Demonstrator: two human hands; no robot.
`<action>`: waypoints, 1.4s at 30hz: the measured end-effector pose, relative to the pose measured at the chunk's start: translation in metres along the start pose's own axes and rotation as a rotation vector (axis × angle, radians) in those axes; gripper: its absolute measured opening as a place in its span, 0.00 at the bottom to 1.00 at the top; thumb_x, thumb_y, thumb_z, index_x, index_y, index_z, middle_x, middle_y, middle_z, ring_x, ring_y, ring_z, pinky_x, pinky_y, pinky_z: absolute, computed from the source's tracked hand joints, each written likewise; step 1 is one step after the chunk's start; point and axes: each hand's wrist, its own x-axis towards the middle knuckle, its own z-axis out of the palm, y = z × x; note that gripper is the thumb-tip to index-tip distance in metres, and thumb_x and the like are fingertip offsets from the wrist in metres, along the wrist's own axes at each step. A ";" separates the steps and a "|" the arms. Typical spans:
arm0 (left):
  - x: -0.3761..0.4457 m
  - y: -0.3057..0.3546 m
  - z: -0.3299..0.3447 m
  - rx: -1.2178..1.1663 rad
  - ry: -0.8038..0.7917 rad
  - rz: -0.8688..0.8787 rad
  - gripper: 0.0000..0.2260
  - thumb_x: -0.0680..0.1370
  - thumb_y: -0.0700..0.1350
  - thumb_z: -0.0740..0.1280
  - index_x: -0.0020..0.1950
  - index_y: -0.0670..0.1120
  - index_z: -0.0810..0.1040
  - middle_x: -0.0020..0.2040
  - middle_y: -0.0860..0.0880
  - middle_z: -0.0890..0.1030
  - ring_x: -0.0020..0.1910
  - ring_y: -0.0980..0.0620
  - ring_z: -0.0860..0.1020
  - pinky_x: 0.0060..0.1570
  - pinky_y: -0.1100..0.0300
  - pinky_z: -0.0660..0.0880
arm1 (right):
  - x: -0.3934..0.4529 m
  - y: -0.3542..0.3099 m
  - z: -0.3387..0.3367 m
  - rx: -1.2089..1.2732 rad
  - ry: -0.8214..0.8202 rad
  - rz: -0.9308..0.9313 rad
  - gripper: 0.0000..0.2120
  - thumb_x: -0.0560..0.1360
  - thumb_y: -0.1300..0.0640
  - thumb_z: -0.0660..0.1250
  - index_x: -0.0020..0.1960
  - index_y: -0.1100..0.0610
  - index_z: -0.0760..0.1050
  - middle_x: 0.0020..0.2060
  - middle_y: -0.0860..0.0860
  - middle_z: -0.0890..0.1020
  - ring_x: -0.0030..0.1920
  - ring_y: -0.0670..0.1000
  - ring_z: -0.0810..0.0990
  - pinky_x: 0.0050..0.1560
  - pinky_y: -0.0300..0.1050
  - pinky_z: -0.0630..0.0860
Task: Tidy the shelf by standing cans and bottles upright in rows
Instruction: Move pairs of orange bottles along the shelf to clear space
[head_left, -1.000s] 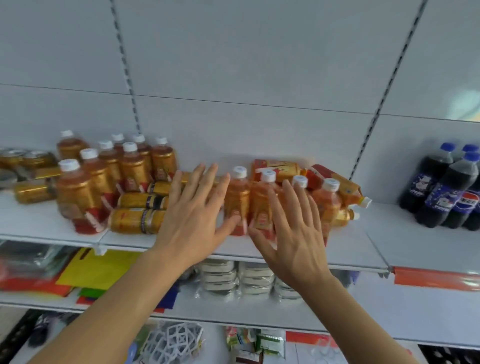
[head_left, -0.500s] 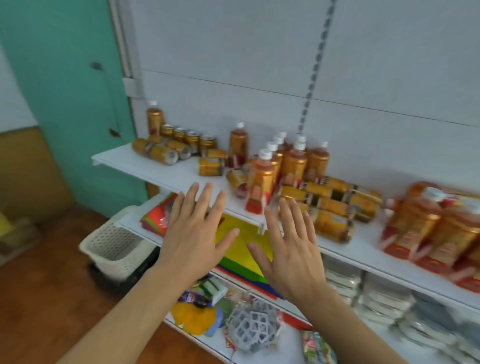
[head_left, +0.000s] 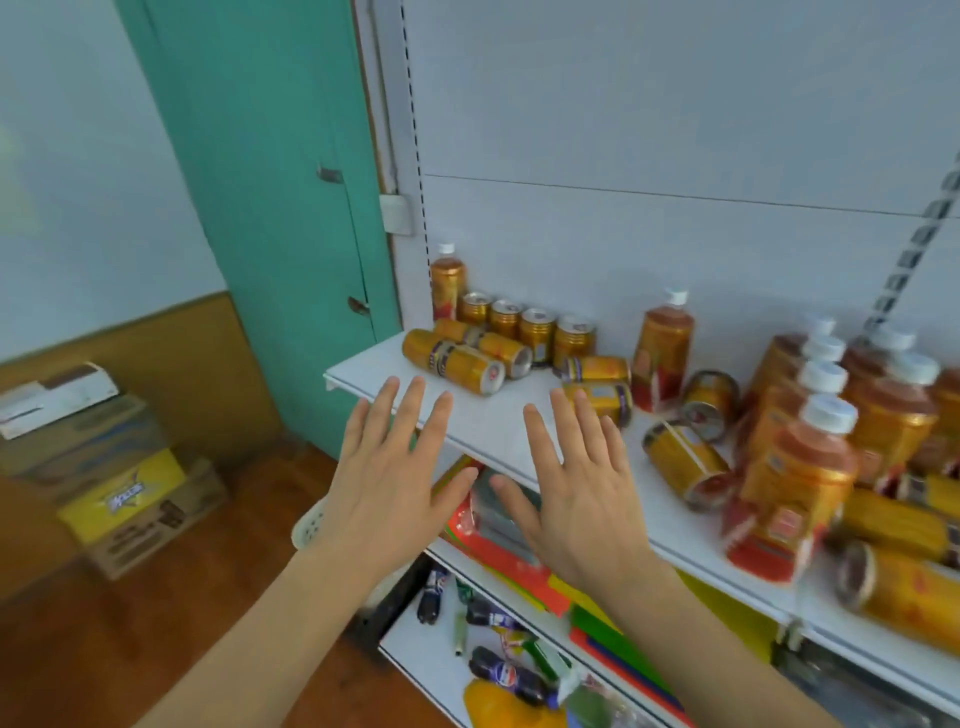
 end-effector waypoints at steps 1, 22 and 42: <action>0.011 -0.011 0.005 -0.004 -0.002 -0.017 0.37 0.83 0.71 0.48 0.86 0.50 0.57 0.86 0.43 0.55 0.86 0.41 0.49 0.82 0.38 0.53 | 0.015 -0.003 0.006 0.001 -0.004 0.006 0.40 0.85 0.30 0.48 0.84 0.58 0.62 0.84 0.62 0.58 0.85 0.64 0.52 0.81 0.69 0.58; 0.264 -0.184 0.129 -0.343 -0.009 0.182 0.37 0.82 0.70 0.50 0.86 0.51 0.52 0.86 0.43 0.57 0.84 0.40 0.54 0.82 0.38 0.55 | 0.214 -0.079 0.109 -0.221 -0.032 0.358 0.39 0.83 0.29 0.47 0.84 0.52 0.63 0.84 0.59 0.60 0.85 0.61 0.53 0.83 0.66 0.54; 0.408 -0.145 0.212 -0.653 0.007 -0.021 0.44 0.76 0.65 0.73 0.82 0.50 0.52 0.64 0.41 0.77 0.53 0.41 0.83 0.44 0.51 0.79 | 0.316 -0.034 0.163 -0.286 -0.092 0.489 0.39 0.83 0.28 0.43 0.86 0.51 0.58 0.85 0.58 0.57 0.86 0.61 0.48 0.83 0.66 0.53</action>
